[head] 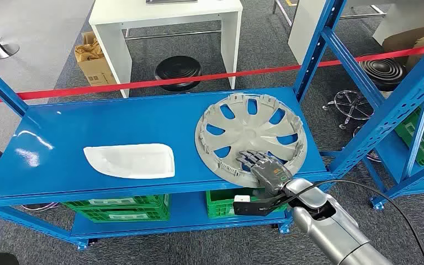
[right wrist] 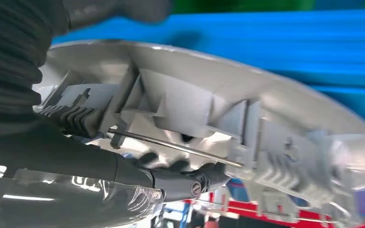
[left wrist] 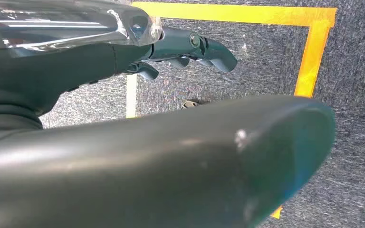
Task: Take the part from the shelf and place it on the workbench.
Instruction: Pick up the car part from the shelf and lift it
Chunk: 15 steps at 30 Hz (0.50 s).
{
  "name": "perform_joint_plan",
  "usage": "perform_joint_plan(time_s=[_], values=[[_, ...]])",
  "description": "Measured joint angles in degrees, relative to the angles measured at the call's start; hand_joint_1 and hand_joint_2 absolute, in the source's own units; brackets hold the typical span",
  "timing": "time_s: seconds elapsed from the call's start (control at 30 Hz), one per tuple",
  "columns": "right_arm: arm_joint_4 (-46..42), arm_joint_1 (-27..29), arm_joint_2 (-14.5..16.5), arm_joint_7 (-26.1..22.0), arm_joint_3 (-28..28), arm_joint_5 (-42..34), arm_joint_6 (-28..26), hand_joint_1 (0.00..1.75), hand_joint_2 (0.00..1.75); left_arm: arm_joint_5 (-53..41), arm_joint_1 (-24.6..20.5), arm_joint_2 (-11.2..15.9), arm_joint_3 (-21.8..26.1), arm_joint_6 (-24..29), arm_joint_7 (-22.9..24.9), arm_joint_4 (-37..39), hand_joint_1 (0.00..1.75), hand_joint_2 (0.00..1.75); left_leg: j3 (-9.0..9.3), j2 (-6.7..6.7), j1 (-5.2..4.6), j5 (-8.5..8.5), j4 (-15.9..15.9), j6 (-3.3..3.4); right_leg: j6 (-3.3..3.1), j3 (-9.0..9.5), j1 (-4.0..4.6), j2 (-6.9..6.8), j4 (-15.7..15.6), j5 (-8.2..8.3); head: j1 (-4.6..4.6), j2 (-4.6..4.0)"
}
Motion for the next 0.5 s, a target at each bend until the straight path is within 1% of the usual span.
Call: perform_joint_plan(time_s=[0.2, 0.33, 0.4, 0.5], values=[[0.2, 0.3, 0.0, 0.6, -0.8, 1.5, -0.9, 1.75, 1.75, -0.3, 0.0, 0.0, 0.2, 0.1, 0.0, 0.0, 0.0, 0.0, 0.01, 0.0, 0.0, 0.0, 0.0, 0.0, 0.0, -0.01, 0.0, 0.0, 0.0, 0.0, -0.01, 0.0], [-0.8, 1.5, -0.1, 1.3, -1.7, 4.3, -2.7, 1.75, 1.75, -0.3, 0.0, 0.0, 0.7, 0.1, -0.1, 0.0, 0.0, 0.0, 0.02, 0.01, 0.0, -0.02, 0.0, -0.01, 0.0, -0.01, 0.0, 0.04, 0.0, 0.0, -0.01, 0.0], [-1.9, 2.5, -0.3, 1.9, -2.3, 6.3, -3.9, 1.75, 1.75, -0.3, 0.0, 0.0, 0.9, 0.0, -0.8, 0.0, 0.0, 0.0, 0.02, 0.02, 0.0, -0.03, 0.0, -0.01, 0.0, 0.01, 0.0, 0.04, 0.0, 0.0, -0.01, 0.0], [-4.1, 3.8, -0.7, 3.0, -3.2, 10.2, -6.7, 1.75, 1.75, -0.6, 0.0, 0.0, 1.1, 0.0, -3.0, 0.0, 0.0, 0.0, 0.04, 0.01, -0.01, -0.04, 0.0, -0.01, 0.0, 0.08, -0.01, 0.04, 0.0, 0.0, -0.01, 0.0]])
